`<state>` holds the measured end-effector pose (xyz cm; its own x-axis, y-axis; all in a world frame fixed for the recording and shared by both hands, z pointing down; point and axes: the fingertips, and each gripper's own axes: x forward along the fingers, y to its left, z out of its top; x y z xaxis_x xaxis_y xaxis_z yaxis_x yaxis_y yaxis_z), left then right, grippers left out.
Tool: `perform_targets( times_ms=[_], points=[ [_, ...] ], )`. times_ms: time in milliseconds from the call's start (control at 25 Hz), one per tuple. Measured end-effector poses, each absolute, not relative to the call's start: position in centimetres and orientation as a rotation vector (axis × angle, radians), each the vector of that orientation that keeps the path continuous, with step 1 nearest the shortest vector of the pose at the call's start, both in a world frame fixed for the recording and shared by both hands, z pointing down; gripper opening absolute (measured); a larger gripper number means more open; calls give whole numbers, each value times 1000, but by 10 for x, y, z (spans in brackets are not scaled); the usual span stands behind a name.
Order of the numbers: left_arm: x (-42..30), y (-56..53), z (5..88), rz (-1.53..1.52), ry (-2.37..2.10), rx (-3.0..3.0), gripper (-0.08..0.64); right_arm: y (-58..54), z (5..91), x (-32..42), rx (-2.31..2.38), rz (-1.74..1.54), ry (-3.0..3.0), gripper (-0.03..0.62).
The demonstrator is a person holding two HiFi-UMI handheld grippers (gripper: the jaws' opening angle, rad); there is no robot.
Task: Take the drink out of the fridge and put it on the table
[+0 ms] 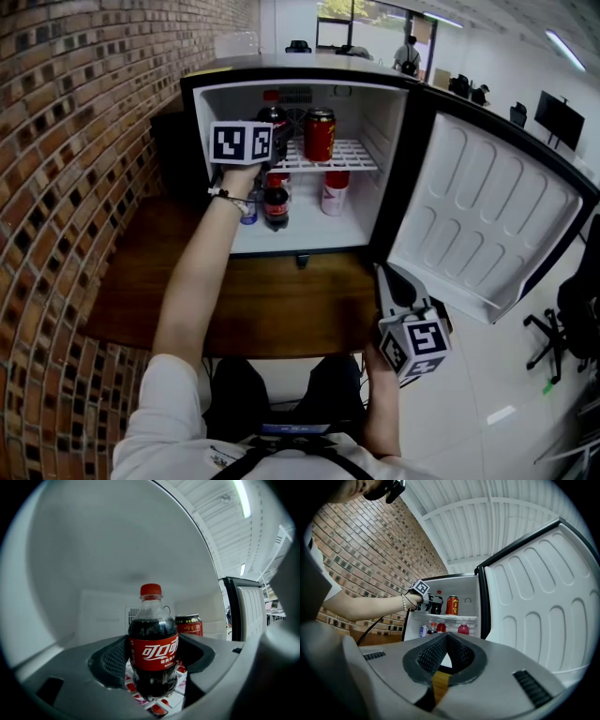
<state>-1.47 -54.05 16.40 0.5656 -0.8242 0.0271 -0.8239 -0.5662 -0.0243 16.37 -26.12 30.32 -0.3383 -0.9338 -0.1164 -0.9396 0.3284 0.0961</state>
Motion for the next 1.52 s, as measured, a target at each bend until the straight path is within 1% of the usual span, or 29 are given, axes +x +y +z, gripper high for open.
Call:
perform_targets(
  times_ms=[400, 840, 1200, 1520],
  points=[
    [-17, -519, 157, -13, 1448, -2760, 304, -258, 301, 164, -1771, 227, 2529, 17],
    [-29, -455, 157, 45, 1339, -2758, 304, -255, 295, 147, -1720, 237, 2560, 17],
    [-50, -407, 201, 53, 1318, -2778, 304, -254, 296, 132, -1678, 248, 2592, 17],
    [-92, -392, 263, 9, 1406, -2783, 304, -255, 298, 124, -1655, 238, 2610, 17]
  ],
)
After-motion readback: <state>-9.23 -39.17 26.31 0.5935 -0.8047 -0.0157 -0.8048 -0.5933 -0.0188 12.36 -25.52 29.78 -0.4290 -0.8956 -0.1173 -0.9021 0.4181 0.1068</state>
